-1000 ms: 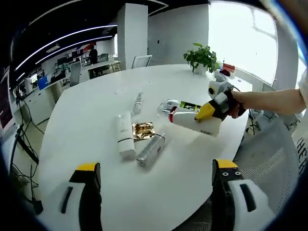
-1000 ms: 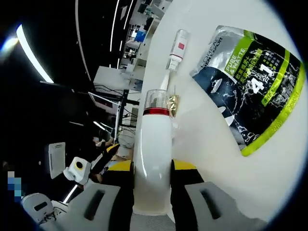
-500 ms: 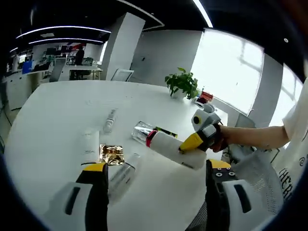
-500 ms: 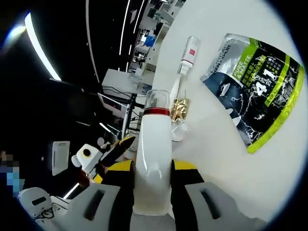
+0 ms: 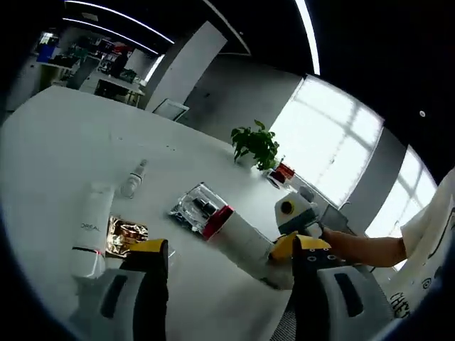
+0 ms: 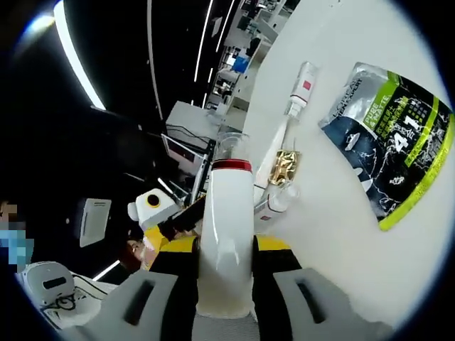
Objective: Arrange the skincare products in the storage area until every visible bottle or jar stands upright without overlapping.
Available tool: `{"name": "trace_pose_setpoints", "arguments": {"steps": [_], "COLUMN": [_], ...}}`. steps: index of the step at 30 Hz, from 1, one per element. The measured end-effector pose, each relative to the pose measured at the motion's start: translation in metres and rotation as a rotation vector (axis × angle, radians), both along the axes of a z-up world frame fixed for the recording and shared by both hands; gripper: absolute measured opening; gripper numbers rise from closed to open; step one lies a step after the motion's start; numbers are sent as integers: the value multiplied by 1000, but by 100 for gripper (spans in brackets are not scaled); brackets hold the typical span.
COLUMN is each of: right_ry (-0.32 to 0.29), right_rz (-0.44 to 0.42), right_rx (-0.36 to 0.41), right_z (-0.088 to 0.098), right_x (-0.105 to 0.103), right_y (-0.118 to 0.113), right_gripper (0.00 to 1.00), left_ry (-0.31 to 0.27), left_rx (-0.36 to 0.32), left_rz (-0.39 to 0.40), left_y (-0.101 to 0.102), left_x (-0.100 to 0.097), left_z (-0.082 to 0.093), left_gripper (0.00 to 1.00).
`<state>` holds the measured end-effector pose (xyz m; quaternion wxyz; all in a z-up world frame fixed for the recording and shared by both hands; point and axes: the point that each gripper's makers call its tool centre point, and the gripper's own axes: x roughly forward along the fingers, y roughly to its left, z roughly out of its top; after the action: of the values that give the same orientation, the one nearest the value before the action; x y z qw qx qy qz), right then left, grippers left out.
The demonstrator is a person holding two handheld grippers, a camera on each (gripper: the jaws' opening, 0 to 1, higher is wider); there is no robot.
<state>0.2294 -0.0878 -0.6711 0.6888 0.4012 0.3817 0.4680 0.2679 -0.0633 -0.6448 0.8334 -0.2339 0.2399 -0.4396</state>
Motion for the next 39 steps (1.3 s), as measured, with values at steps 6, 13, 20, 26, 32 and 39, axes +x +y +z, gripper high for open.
{"name": "trace_pose_setpoints", "arguments": {"steps": [6,13,20,26,32,39], "right_ry": [-47,-72,-108,-129,-148,-157], "right_rz": [16,41,75,75,80,71], "right_rx": [43,49,80,104,87,70], "right_z": [8,13,19,28,27,24], "right_x": [-5,-10,-15,-13,-12,-11], "right_y": [7,13,20,20,19,16], "right_gripper": [28,28,28,28,28,28], "left_ry": [45,75,91,85,84,96], "left_rx": [-70,-150,-166,-234,-246,-224], "left_rz": [-14,-12,-26,-34,-57,-63], "left_y": [-13,-14,-18,-20,-23,-27], "left_x": [4,7,4,4,3,4], "left_z": [1,6,5,16,18,15], "left_gripper": [54,44,43,38,34,34]}}
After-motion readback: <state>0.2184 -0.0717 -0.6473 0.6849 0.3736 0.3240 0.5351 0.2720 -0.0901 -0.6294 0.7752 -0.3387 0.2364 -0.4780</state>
